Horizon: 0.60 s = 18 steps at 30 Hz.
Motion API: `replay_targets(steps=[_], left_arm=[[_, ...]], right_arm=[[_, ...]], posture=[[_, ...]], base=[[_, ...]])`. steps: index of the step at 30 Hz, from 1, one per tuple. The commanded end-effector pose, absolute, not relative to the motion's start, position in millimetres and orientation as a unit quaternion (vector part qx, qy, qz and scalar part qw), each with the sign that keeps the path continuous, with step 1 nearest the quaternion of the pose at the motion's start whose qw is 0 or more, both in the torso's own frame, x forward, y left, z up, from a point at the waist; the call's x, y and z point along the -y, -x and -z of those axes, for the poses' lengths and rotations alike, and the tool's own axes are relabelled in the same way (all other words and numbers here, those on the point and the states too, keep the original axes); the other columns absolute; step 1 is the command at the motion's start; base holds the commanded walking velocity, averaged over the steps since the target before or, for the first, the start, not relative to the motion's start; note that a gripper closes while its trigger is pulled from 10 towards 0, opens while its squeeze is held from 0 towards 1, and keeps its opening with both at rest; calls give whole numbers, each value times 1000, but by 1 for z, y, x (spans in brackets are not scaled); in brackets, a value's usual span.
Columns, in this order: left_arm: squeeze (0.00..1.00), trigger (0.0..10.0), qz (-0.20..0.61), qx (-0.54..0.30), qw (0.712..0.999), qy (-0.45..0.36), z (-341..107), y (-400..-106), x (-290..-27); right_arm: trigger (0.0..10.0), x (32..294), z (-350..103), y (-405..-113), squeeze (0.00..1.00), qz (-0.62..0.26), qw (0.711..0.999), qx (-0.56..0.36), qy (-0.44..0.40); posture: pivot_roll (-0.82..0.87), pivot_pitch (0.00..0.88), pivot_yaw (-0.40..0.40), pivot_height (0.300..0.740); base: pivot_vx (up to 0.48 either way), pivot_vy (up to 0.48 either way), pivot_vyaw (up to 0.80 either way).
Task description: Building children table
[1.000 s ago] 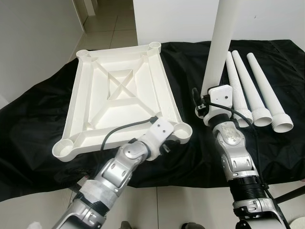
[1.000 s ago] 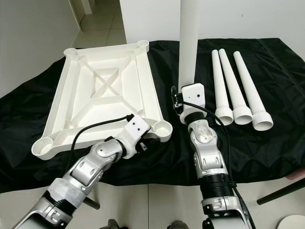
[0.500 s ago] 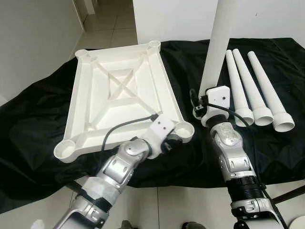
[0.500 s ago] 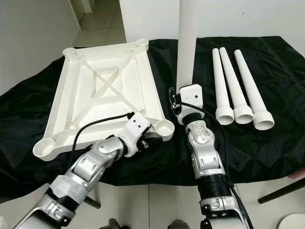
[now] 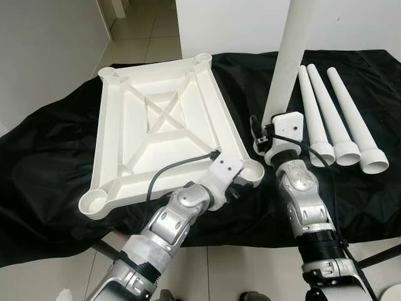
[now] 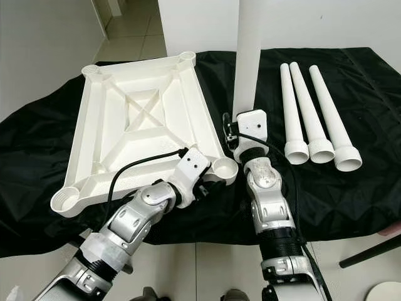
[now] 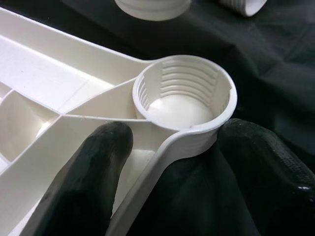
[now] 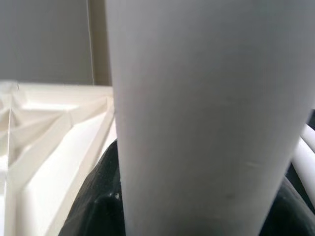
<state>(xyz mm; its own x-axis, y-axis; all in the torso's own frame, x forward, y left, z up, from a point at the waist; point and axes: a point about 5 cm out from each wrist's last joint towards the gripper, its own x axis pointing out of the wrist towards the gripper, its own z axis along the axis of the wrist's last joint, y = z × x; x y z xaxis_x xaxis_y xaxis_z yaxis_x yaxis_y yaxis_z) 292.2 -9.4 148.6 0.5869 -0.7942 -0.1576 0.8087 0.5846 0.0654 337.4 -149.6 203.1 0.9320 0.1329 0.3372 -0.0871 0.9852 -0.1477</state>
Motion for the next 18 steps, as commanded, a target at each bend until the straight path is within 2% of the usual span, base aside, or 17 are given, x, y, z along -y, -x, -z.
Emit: replay_targets(steps=[1, 7, 11, 14, 18], left_arm=[[0, 10000, 442, -42, 894, -63, -155, -296, 3], [0, 10000, 447, -3, 891, -74, -171, -298, -18], [0, 10000, 451, 1, 889, -75, -173, -298, -23], [0, 10000, 479, 13, 874, -75, -178, -292, -35], [0, 10000, 488, 18, 869, -76, -181, -289, -43]], right_arm=[[10000, 147, -205, -337, 0, -60, 980, 183, 47], [10000, 143, -201, -333, 0, -88, 978, 184, 50], [10000, 143, -200, -332, 0, -92, 977, 185, 47], [10000, 142, -199, -326, 0, -105, 975, 193, 39], [10000, 141, -198, -323, 0, -115, 973, 196, 37]], posture=[[-122, 65, 99, 740], [-115, 69, 94, 740], [-115, 69, 94, 740], [-119, 80, 92, 740], [-120, 84, 90, 740]], base=[[0, 0, 0], [0, 0, 0], [0, 0, 0], [0, 0, 0], [0, 0, 0]])
